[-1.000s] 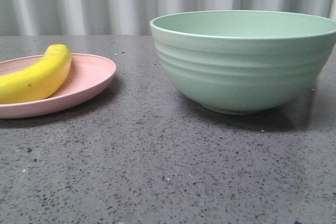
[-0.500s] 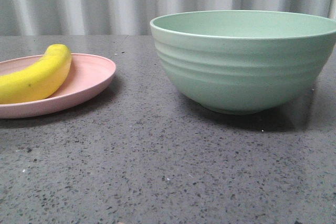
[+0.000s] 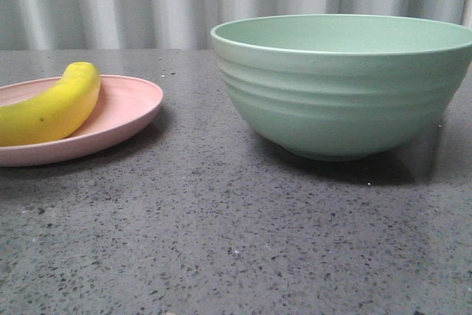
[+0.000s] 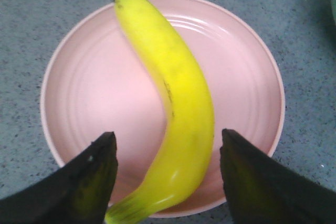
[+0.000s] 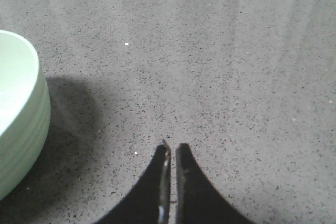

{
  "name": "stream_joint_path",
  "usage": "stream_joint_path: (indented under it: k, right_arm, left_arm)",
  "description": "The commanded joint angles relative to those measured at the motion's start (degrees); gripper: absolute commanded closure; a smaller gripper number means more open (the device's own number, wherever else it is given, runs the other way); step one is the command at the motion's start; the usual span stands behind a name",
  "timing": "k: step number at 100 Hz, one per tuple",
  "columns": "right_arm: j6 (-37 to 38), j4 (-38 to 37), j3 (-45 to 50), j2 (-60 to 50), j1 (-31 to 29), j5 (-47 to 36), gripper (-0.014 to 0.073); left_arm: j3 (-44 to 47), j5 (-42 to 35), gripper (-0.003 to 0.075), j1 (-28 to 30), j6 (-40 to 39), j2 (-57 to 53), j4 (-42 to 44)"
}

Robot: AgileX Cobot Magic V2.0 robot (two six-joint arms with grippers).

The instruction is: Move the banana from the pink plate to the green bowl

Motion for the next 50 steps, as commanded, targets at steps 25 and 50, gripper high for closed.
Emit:
stream_joint_path:
  k: [25,50]
  right_arm:
    - [0.0,0.2,-1.7,0.8,-0.2,-4.6,0.0657]
    - [0.0,0.2,-1.7,0.8,-0.2,-4.4,0.0657]
  left_arm:
    - [-5.5,-1.4,0.0331,-3.0,0.5,9.8,-1.2]
    - [-6.5,-1.3,0.0331,-3.0,0.5,14.3,-1.2]
